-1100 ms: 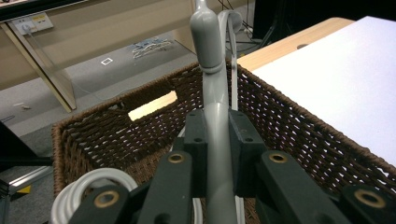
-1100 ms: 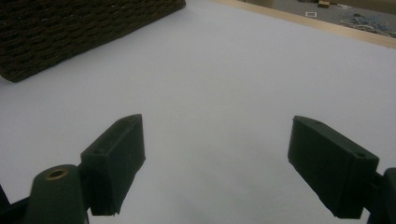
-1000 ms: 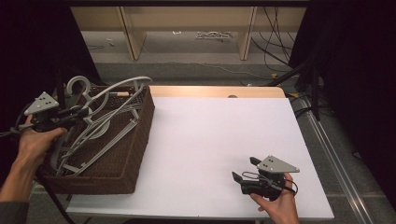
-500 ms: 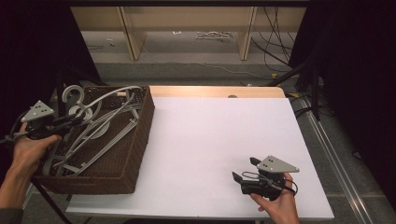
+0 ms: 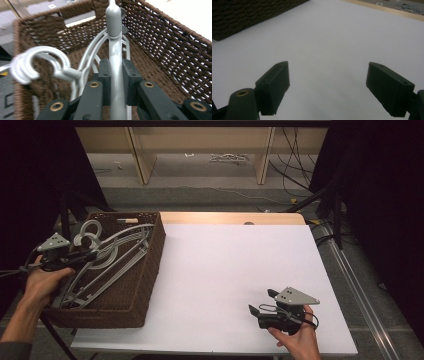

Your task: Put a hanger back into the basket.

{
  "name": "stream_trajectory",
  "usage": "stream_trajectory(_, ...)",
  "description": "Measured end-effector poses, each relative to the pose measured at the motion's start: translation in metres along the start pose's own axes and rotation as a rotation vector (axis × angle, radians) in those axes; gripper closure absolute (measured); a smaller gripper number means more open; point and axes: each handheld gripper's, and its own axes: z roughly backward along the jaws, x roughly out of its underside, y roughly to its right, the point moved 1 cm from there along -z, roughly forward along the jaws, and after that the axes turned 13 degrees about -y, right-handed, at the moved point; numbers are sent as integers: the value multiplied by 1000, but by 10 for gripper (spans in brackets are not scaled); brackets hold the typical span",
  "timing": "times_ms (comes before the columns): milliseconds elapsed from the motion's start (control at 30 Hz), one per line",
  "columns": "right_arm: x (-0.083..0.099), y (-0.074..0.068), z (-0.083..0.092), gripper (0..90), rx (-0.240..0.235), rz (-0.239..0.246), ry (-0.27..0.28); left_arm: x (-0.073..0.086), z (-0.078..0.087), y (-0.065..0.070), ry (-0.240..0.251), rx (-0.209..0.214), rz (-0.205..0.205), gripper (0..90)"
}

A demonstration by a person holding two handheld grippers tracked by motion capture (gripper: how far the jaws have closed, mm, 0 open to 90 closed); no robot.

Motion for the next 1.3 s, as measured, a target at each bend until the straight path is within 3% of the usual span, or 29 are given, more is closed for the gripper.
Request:
stream_trajectory(100,0,0,-1,200,-2,-3,17,2,-7,1,-24,29,23,792)
stream_trajectory(133,0,1,-1,200,-4,-4,16,3,-8,-1,-58,23,13,792)
stream_trajectory(167,0,1,-1,200,-4,-5,15,4,-13,1,-43,18,43,791)
stream_trajectory(233,0,0,-1,200,-4,-4,15,6,-18,-1,-83,6,43,792)
stream_trajectory(367,0,0,-1,200,-6,-6,13,7,-21,-3,-90,3,75,793)
stream_trajectory(533,0,0,-2,200,-6,-1,11,7,-23,-8,-143,-41,92,790)
stream_trajectory(567,0,0,-2,200,-4,-1,14,7,-25,-8,-130,-52,108,789)
stream_trajectory(600,-1,0,-2,200,-6,2,17,8,-24,-11,-168,-73,74,789)
stream_trajectory(633,-1,0,-1,200,-2,2,9,8,-27,-10,-151,-75,106,789)
stream_trajectory(667,0,0,-2,201,-7,2,16,8,-26,-12,-185,-90,83,789)
stream_trajectory(700,0,0,-1,200,-2,0,3,8,-31,-11,-152,-99,123,790)
stream_trajectory(733,0,0,-2,201,-6,0,12,9,-29,-14,-192,-104,97,790)
stream_trajectory(767,0,0,-2,200,-6,0,14,9,-31,-14,-174,-106,123,789)
stream_trajectory(867,0,0,-2,201,-7,-1,15,11,-32,-17,-209,-136,128,762)
stream_trajectory(967,0,0,-2,201,-12,-7,8,13,-31,-18,-184,-142,134,737)
stream_trajectory(1000,0,1,-2,201,-4,0,15,12,-27,-19,-203,-138,139,732)
stream_trajectory(1133,-1,0,-2,201,-6,0,15,8,-18,-15,-143,-147,150,697)
stream_trajectory(1300,-1,0,-2,202,-7,-3,23,2,-8,-7,-112,-149,150,611)
